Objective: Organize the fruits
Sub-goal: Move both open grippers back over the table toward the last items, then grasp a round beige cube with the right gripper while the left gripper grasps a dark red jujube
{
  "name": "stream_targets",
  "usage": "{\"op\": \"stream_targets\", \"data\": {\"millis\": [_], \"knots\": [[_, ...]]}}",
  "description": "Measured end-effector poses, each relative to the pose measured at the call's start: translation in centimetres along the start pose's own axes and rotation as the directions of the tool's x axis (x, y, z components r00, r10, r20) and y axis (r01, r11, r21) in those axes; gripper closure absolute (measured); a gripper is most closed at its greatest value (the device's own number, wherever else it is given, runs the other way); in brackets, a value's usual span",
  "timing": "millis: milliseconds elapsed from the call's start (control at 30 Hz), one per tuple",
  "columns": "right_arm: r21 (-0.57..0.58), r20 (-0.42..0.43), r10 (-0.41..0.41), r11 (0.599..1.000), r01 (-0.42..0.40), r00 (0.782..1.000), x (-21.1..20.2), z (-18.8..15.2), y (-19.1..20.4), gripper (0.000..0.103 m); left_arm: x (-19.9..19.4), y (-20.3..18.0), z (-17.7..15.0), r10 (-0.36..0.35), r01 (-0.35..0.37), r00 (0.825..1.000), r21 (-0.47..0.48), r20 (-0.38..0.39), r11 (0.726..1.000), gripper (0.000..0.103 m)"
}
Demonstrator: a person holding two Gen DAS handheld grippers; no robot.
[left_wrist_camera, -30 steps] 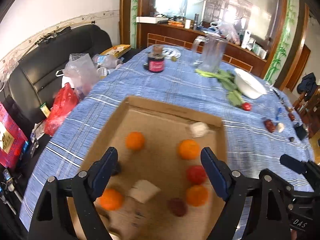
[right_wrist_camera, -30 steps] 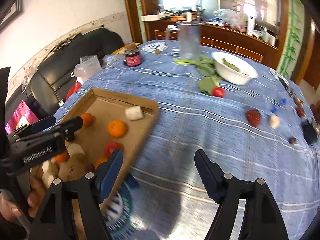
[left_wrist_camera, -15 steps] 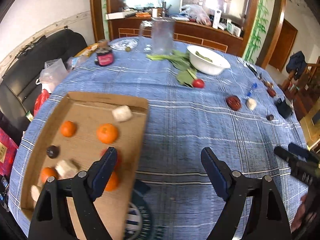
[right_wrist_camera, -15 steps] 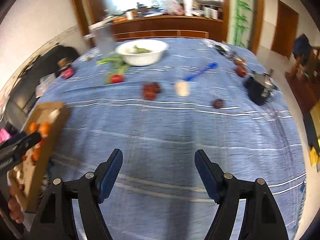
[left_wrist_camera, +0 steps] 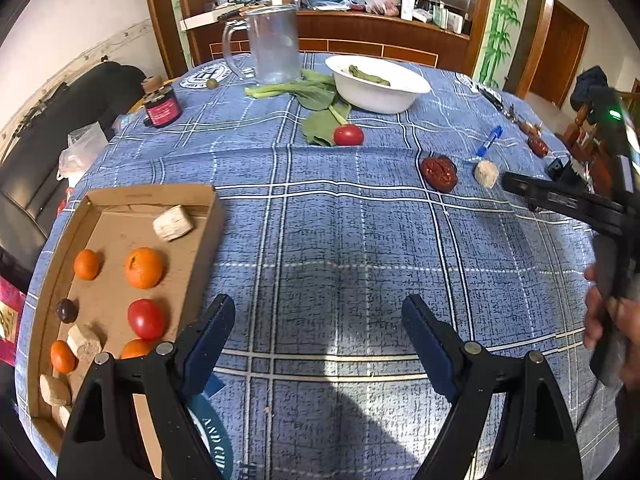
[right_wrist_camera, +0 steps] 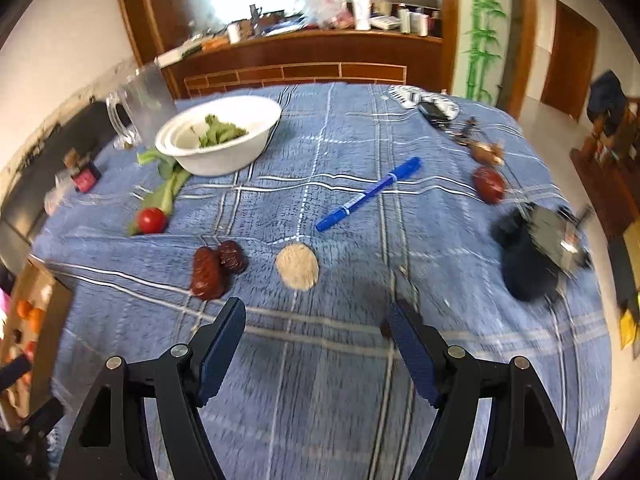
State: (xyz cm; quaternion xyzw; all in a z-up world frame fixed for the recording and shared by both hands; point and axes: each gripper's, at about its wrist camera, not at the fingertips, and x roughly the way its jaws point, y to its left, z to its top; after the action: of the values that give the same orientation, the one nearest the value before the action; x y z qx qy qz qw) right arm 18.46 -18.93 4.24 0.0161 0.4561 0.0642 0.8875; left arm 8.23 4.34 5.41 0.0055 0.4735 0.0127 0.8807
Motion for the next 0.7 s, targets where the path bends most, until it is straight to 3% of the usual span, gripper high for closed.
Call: {"op": "stream_targets", "data": {"millis": [167,200,233,267,300,533,667,700], "knots": [[-0.051,-0.021,0.015,0.999,-0.016,1.0,2.9,0.7,0.7,0.033,1.5,-1.1,1.4,0.002,-0.001,1.0,0.011,-0.014,1.0,0.018],[-0.068,-0.024,0.011,0.998,-0.013,1.0,3.4,0.8,1.0,0.041,1.7,-1.5,1.9,0.0,0.0,1.0,0.012,-0.014,1.0,0.018],[-0.079,-0.033,0.008,0.997,-0.011,0.999,3.8,0.9,1.1,0.058,2.1,-2.1,2.5,-0.004,0.004,1.0,0.015,-0.014,1.0,0.018],[-0.089,-0.046,0.002,0.996,-0.006,0.999,4.3,1.1,1.1,0.062,2.4,-2.5,3.0,-0.008,0.008,1.0,0.017,-0.015,1.0,0.018],[-0.107,-0.03,-0.003,0.994,0.0,1.0,4.4,1.1,1.1,0.074,2.8,-3.3,3.8,-0.02,0.02,1.0,0.021,-0.017,1.0,0.018],[-0.061,0.004,0.045,0.997,-0.045,0.999,2.5,0.2,-2.2,0.074,7.0,-9.0,8.2,-0.099,0.101,0.994,0.025,-0.046,0.995,0.019],[-0.079,0.005,0.034,0.996,-0.033,0.999,1.7,-0.7,-3.7,0.074,9.9,-11.2,9.6,-0.082,0.084,0.995,0.037,-0.062,0.996,0.019],[-0.075,0.012,0.035,0.997,-0.034,0.999,1.5,-0.9,-4.2,0.074,10.6,-11.4,9.7,-0.082,0.085,0.994,0.036,-0.069,0.996,0.026]]}}
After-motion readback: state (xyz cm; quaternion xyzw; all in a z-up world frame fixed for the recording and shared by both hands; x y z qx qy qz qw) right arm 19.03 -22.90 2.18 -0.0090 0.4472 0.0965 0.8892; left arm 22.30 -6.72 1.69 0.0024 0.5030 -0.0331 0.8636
